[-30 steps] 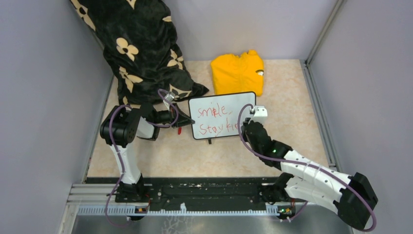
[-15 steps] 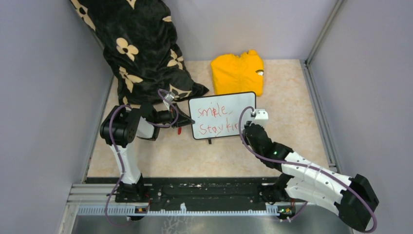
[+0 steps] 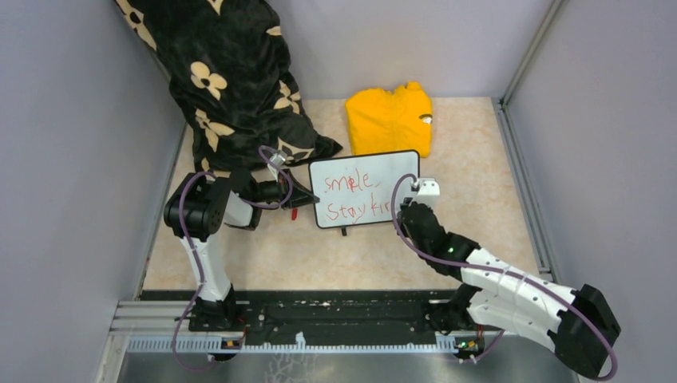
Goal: Write a sentence on the whiteboard
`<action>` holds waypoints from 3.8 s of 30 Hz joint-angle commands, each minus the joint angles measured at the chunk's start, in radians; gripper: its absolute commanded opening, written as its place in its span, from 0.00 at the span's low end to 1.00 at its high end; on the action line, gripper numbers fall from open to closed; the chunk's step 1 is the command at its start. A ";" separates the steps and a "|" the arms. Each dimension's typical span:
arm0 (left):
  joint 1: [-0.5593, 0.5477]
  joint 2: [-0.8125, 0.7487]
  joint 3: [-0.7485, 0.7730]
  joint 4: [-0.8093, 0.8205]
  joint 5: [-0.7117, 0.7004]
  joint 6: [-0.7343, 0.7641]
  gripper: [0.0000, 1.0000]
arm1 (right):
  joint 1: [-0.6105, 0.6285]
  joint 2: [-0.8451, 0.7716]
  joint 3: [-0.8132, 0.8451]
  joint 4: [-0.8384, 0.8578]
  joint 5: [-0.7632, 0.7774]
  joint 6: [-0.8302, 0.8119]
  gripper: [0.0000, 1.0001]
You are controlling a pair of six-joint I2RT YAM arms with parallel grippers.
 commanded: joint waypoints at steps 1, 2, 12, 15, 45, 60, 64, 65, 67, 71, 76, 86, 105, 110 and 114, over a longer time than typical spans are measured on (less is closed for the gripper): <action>-0.014 -0.003 0.014 -0.009 0.026 0.024 0.00 | -0.009 0.019 0.046 0.055 0.019 -0.012 0.00; -0.014 -0.003 0.014 -0.009 0.025 0.024 0.00 | -0.009 0.025 0.051 0.059 0.020 -0.016 0.00; -0.014 -0.003 0.016 -0.010 0.026 0.024 0.00 | -0.009 0.038 0.076 0.072 0.041 -0.030 0.00; -0.014 -0.003 0.015 -0.010 0.026 0.025 0.00 | -0.010 0.035 0.082 0.074 0.045 -0.034 0.00; -0.014 -0.002 0.017 -0.015 0.025 0.025 0.00 | -0.009 0.000 0.111 0.077 0.060 -0.051 0.00; -0.014 -0.003 0.018 -0.012 0.023 0.022 0.00 | -0.085 -0.047 0.117 0.107 0.089 -0.019 0.00; -0.014 -0.003 0.019 -0.012 0.024 0.022 0.00 | -0.084 -0.039 0.115 0.138 0.060 -0.026 0.00; -0.014 -0.002 0.018 -0.012 0.024 0.022 0.00 | -0.084 -0.036 0.114 0.143 0.055 -0.027 0.00; -0.015 -0.002 0.018 -0.012 0.025 0.022 0.00 | -0.084 -0.030 0.114 0.148 0.054 -0.028 0.00; -0.014 -0.001 0.018 -0.012 0.024 0.022 0.00 | -0.087 -0.019 0.112 0.155 0.064 -0.026 0.00; -0.014 -0.001 0.018 -0.013 0.024 0.022 0.00 | -0.102 0.004 0.109 0.155 0.059 -0.016 0.00; -0.014 -0.003 0.018 -0.013 0.025 0.022 0.00 | -0.106 0.002 0.076 0.126 0.054 0.005 0.00; -0.014 -0.005 0.018 -0.018 0.024 0.024 0.00 | -0.107 -0.039 0.001 0.045 0.010 0.071 0.00; -0.014 -0.005 0.019 -0.018 0.024 0.024 0.00 | -0.106 -0.043 -0.016 0.034 -0.004 0.088 0.00; -0.015 -0.005 0.018 -0.019 0.025 0.026 0.00 | -0.106 -0.052 -0.029 0.027 -0.009 0.093 0.00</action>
